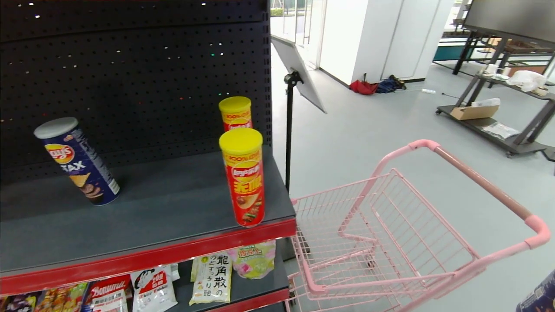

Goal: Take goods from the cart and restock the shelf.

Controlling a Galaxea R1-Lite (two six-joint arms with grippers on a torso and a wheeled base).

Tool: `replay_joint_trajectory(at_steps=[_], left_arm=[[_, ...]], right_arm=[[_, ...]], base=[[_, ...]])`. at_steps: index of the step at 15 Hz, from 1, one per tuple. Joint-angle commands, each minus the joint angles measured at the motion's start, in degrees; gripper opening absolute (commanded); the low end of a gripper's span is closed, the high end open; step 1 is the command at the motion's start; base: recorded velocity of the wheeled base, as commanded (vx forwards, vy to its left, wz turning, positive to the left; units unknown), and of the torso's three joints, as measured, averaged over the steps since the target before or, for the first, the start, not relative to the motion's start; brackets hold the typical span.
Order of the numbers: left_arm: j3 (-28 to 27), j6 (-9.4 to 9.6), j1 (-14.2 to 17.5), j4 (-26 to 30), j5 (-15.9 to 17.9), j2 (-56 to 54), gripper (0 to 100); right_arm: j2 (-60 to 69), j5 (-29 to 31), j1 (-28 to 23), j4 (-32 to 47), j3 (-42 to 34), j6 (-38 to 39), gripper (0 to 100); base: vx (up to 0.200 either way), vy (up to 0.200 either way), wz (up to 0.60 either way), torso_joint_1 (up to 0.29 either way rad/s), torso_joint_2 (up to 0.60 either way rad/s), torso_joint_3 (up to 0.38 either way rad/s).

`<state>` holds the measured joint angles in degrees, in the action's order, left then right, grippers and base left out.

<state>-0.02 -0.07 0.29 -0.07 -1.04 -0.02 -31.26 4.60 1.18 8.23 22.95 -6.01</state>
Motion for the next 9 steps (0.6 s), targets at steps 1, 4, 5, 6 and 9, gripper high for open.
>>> replay_joint_trajectory(at_steps=[1,4,5,6,9], left_arm=[[0.02,-0.01,-0.03,-0.01,-0.02,0.02,100],[0.02,-0.01,-0.03,-0.01,-0.02,0.02,100],[0.02,-0.01,-0.03,-0.01,-0.02,0.02,100],[-0.06,-0.01,-0.03,-0.01,-0.02,0.02,100],[0.02,-0.01,-0.03,-0.01,-0.02,0.02,100]], right_arm=[[-0.12,-0.03,0.05,0.03,-0.28,0.03,0],[-0.12,-0.03,0.05,0.03,-0.37,0.03,0],[-0.03,-0.03,0.05,-0.14,-0.63,0.03,0],[0.32,-0.03,0.05,-0.14,-0.72,0.03,0],[2.25,-0.11,0.05,-0.23,-1.95,0.21,0]], base=[[0.000,0.000,0.60,0.022,0.00,-0.002],[0.000,0.000,0.60,0.006,0.00,0.004],[0.000,0.000,0.60,0.007,0.01,-0.002],[0.000,0.000,0.00,0.000,0.00,0.000],[0.000,0.000,0.00,0.000,0.00,0.000]])
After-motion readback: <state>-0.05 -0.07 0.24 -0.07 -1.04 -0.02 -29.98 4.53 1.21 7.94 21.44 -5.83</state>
